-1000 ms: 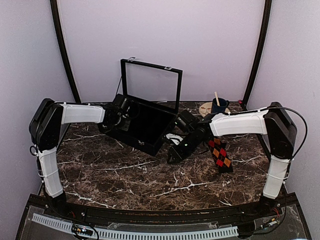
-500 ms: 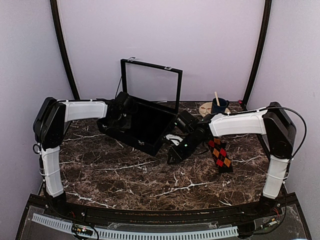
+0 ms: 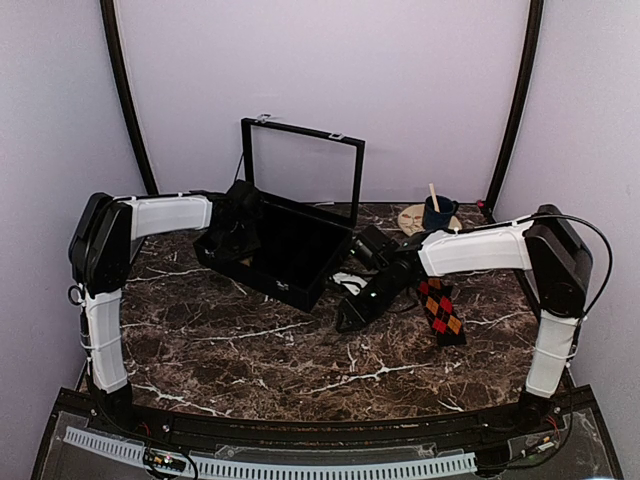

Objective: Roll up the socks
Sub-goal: Place the sock in the storage box.

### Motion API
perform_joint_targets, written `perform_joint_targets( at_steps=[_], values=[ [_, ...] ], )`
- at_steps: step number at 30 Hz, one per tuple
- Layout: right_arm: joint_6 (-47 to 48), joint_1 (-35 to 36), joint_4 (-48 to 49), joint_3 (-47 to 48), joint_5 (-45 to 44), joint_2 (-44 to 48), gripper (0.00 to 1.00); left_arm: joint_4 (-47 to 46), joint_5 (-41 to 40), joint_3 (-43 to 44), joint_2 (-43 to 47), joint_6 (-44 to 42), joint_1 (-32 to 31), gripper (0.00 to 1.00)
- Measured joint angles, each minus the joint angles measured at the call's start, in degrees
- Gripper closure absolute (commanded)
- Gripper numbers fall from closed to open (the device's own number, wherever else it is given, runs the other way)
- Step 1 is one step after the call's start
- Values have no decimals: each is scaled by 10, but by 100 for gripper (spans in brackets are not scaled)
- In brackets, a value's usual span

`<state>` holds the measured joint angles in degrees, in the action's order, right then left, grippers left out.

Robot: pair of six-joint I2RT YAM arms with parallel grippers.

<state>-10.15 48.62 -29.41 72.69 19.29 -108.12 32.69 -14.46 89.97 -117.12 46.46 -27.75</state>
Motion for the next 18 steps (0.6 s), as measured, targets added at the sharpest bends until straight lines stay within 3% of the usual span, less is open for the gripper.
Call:
perform_joint_targets(
  at_steps=[18],
  values=[
    [-11,0,34,-24,9,17,64,11,74,3,0,136,36,100]
  ],
)
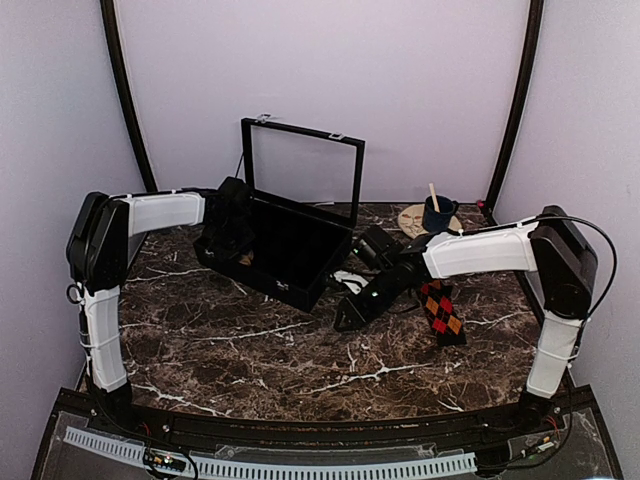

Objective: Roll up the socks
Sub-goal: Place the sock in the storage box.

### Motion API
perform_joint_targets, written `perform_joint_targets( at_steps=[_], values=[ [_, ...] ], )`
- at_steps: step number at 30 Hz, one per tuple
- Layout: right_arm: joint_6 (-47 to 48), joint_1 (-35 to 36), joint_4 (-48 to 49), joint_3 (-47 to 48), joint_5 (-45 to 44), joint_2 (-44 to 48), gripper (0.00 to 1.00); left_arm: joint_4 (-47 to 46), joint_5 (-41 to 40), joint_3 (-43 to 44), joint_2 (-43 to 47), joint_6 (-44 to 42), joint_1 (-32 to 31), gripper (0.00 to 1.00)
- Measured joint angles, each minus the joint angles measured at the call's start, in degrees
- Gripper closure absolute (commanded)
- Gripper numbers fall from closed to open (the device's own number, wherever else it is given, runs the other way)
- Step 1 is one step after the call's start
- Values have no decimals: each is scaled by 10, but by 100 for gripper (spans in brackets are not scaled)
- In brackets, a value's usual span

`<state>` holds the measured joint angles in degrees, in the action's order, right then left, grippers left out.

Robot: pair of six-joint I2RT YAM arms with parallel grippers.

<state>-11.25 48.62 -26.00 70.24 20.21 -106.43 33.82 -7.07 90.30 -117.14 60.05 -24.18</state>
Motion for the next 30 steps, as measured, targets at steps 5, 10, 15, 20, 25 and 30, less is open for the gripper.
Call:
perform_joint_targets(
  at_steps=[5,10,15,20,25,30],
  values=[
    [-3,0,12,0,8,0,64,26,3,19,-11,21,2,100],
    [-9,0,27,-1,13,0,64,49,3,38,-22,32,3,100],
    [-11,0,41,-1,19,0,64,82,0,64,-37,37,3,100],
    [-13,0,53,-1,23,0,64,99,-3,78,-46,39,2,100],
    [-13,0,60,-3,24,0,64,117,-11,94,-57,41,-2,100],
    [-13,0,65,-5,27,0,64,147,-26,120,-73,47,-8,100]
  ],
)
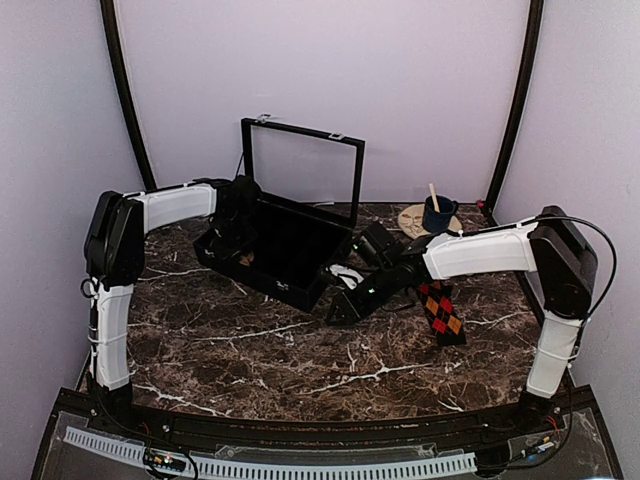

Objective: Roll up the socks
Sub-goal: Place the sock in the storage box.

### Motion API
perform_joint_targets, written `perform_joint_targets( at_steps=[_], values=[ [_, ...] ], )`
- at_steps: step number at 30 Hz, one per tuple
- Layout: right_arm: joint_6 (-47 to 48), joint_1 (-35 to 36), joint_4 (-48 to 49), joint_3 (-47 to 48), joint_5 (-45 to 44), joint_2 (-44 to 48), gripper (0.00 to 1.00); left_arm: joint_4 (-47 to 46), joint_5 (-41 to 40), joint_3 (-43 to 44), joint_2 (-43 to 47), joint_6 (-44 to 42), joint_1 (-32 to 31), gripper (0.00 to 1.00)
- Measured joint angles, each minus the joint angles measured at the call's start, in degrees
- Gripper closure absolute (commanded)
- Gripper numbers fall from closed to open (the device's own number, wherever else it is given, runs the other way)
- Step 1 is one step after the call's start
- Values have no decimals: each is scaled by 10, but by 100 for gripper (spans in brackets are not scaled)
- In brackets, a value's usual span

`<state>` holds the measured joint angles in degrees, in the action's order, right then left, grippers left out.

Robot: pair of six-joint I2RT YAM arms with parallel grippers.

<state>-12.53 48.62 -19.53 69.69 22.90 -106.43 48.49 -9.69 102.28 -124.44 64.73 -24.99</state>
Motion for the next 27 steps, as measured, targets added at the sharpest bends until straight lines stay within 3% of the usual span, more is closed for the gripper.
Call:
perform_joint_targets(
  at_steps=[14,27],
  values=[
    [0,0,3,-1,5,0,63,193,-72,38,-25,30,-9,100],
    [0,0,2,-3,4,3,63,157,-42,9,-25,1,-9,100]
  ],
)
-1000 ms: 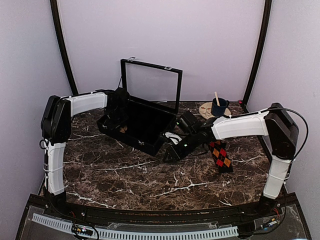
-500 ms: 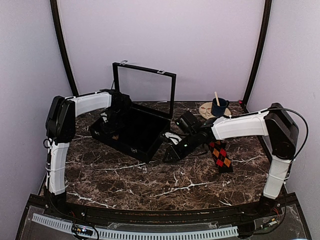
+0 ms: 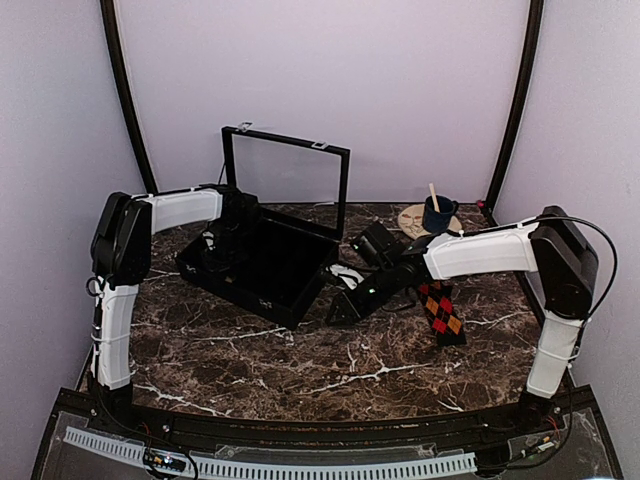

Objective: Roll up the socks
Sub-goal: Place the sock in the storage box.

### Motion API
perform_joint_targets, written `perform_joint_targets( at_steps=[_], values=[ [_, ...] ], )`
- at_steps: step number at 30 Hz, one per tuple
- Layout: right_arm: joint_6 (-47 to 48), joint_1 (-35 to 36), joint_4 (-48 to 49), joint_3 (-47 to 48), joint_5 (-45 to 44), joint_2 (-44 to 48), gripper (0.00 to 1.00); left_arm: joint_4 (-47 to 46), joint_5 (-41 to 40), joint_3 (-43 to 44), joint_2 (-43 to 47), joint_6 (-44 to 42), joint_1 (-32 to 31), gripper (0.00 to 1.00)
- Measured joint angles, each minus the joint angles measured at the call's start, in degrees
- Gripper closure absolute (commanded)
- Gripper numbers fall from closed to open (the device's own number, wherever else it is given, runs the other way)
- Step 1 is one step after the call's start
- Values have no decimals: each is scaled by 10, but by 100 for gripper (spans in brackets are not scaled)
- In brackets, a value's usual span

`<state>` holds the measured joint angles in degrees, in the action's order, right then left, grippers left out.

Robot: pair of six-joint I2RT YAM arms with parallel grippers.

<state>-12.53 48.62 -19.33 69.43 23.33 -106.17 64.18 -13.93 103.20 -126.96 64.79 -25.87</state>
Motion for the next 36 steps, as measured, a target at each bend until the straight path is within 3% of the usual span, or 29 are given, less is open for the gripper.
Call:
perform_joint_targets(
  at_steps=[8,12,15,18,36],
  values=[
    [2,0,-6,0,0,0,62,-29,26,-10,0,-25,7,98],
    [5,0,-12,0,0,0,62,-33,29,-11,1,-31,7,85],
    [7,0,-17,2,0,0,62,-38,31,-13,3,-32,8,66],
    [11,0,-23,9,0,0,61,-47,40,-13,5,-27,8,58],
    [17,0,-30,26,0,0,57,-28,42,5,15,-16,10,54]
  ],
)
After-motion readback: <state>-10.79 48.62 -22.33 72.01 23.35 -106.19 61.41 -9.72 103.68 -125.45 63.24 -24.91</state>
